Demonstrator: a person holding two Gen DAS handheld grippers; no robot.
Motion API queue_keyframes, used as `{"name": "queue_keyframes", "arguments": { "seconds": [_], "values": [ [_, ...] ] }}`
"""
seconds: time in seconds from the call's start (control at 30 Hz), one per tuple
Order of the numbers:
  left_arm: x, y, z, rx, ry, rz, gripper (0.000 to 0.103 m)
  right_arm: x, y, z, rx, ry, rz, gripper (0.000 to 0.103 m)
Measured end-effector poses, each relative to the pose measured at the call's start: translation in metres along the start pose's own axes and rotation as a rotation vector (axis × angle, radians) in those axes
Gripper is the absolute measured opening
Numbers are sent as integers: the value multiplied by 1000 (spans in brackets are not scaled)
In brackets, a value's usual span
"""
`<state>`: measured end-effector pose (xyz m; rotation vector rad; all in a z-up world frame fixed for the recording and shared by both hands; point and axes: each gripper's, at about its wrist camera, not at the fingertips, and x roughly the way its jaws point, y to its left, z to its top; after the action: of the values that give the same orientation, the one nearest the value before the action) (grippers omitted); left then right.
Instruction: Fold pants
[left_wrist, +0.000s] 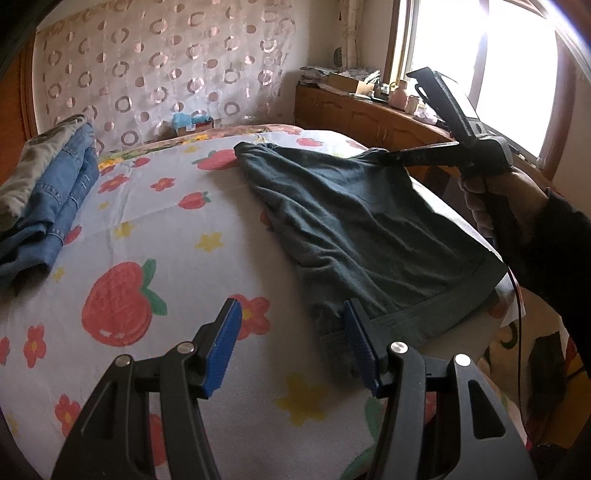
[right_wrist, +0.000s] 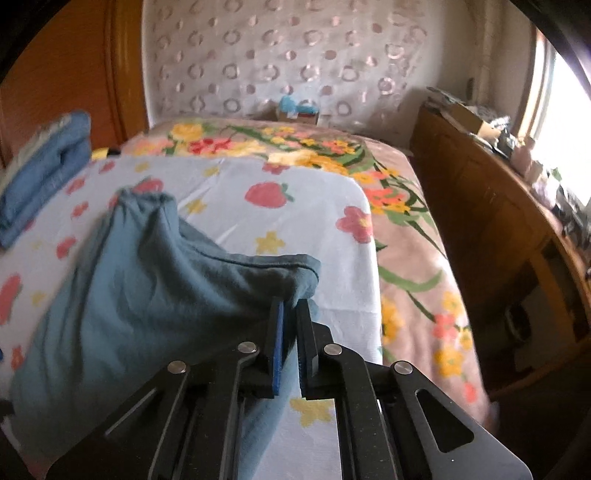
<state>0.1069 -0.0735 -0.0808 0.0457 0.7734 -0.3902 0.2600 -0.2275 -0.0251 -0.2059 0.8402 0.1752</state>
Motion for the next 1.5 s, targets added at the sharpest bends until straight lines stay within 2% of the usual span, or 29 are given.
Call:
{"name": "queue_keyframes", "arguments": {
  "seconds": [0.03, 0.1, 0.4, 0.63, 0.97, 1.13, 1.23, 1.47, 1.5],
  "values": [
    [-1, 0, 0, 0, -3, -3, 56, -2, 0, -1, 0, 1, 6, 23],
    [-2, 0, 0, -1, -4, -7, 56, -11, -1, -3, 8, -12, 9, 42],
    [-4, -4, 2, 11, -10, -10, 56, -81, 16, -42, 2, -78, 133, 43],
    [-5, -9, 3, 26, -12, -10, 56, -116, 29, -84, 27, -112, 164, 43],
    [-2, -15, 1, 38, -3, -20, 56, -127, 26, -125, 116, -88, 188, 43],
    [-7, -19, 2, 40, -11, -54, 56, -131, 26, -141, 131, -71, 194, 43],
    [-8, -22, 2, 47, -15, -75, 56, -134, 25, -146, 146, -73, 213, 43],
    [5, -20, -6, 45, 40, -63, 55, -128, 24, -151, 159, -53, 213, 43],
    [5, -20, -6, 43, 45, -68, 54, -126, 25, -151, 160, -51, 216, 39]
  ]
}}
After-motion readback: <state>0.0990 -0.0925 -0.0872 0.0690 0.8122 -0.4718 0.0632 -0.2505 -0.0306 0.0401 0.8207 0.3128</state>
